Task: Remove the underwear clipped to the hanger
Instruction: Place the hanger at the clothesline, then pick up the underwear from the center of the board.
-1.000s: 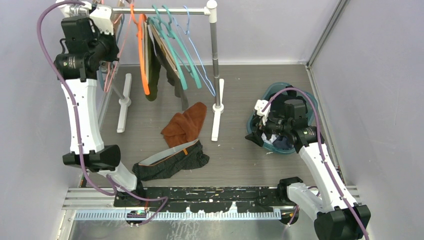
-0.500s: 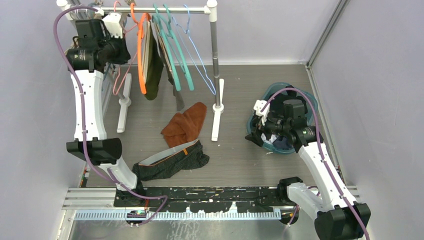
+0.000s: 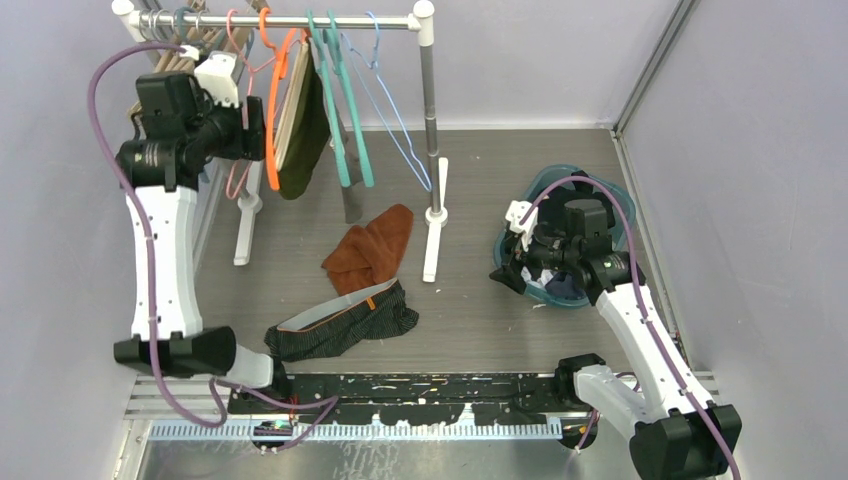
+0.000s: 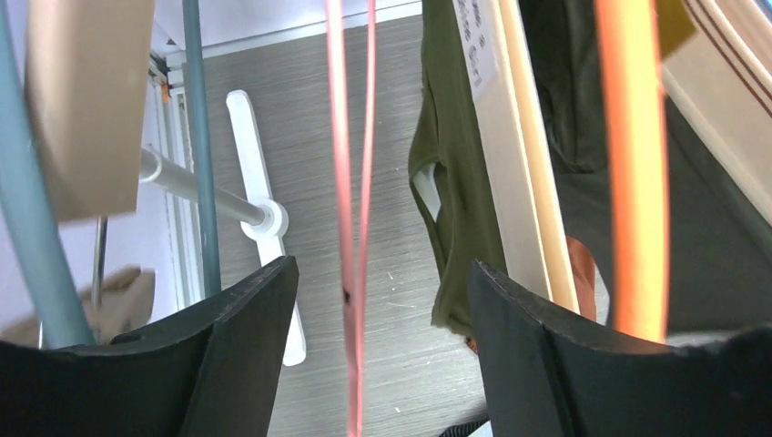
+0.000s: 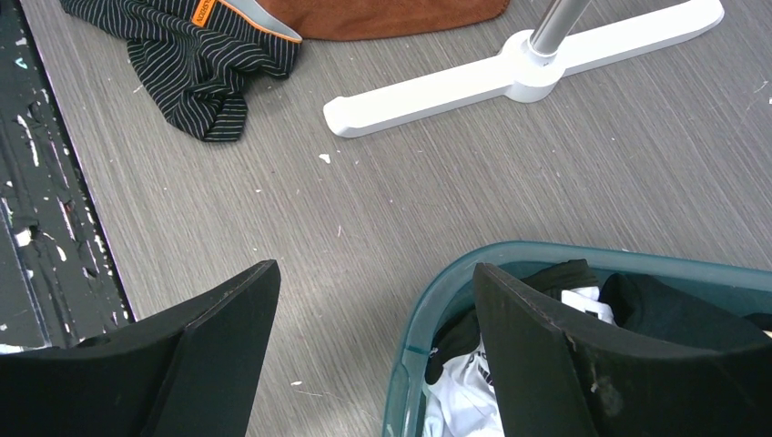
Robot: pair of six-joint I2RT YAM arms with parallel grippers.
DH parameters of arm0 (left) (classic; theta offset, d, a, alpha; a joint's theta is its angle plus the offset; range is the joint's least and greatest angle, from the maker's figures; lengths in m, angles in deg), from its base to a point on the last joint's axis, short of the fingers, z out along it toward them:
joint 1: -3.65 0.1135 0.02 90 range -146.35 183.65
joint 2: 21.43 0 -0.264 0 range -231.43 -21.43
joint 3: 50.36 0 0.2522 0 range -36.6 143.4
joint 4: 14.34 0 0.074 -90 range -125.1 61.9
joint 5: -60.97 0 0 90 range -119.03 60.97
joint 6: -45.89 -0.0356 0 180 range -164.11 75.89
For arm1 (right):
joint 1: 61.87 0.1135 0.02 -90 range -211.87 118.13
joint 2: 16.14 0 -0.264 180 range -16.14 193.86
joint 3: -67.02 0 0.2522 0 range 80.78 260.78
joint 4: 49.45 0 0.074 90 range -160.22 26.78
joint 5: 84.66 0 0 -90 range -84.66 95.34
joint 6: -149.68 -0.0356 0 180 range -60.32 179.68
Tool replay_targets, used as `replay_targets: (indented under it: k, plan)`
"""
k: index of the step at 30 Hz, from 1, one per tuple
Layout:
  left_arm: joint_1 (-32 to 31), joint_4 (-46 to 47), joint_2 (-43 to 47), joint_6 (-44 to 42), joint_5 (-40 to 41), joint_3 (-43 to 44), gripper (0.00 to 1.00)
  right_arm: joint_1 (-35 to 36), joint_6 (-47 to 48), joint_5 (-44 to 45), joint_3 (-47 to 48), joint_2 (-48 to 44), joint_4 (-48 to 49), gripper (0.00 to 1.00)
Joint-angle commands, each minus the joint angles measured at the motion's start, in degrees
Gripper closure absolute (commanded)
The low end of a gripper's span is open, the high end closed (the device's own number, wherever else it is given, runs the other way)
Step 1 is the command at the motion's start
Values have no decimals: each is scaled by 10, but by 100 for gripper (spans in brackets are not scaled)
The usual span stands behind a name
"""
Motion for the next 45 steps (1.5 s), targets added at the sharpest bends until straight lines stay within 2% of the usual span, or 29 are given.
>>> replay_targets:
  k: [1, 4, 11, 16, 24, 32, 36, 42, 45]
  plan:
    - [3, 60, 80, -18, 4, -53, 26, 6, 6, 3, 2, 3, 21, 17]
    - [3, 66, 113, -34, 34, -83, 19, 7, 6, 4, 2, 6, 21, 17]
    - [3, 57, 218, -87, 93, -148, 13, 12, 6, 9, 2, 10, 22, 16]
    - [3, -27, 265, -120, 16, -193, 13, 13, 5, 8, 2, 11, 22, 16]
    - [2, -141, 346, -229, -142, -328, 17, 17, 5, 14, 3, 19, 22, 16]
    - [-20, -159, 345, -335, -175, -466, 19, 27, 5, 24, 3, 32, 22, 16]
    - [-73, -131, 345, -360, -150, -541, 19, 26, 5, 26, 3, 35, 22, 16]
    - [-209, -45, 315, -352, -3, -641, 17, 26, 4, 28, 3, 40, 22, 16]
    - [-238, -1, 277, -353, 27, -672, 17, 27, 5, 30, 2, 40, 23, 16]
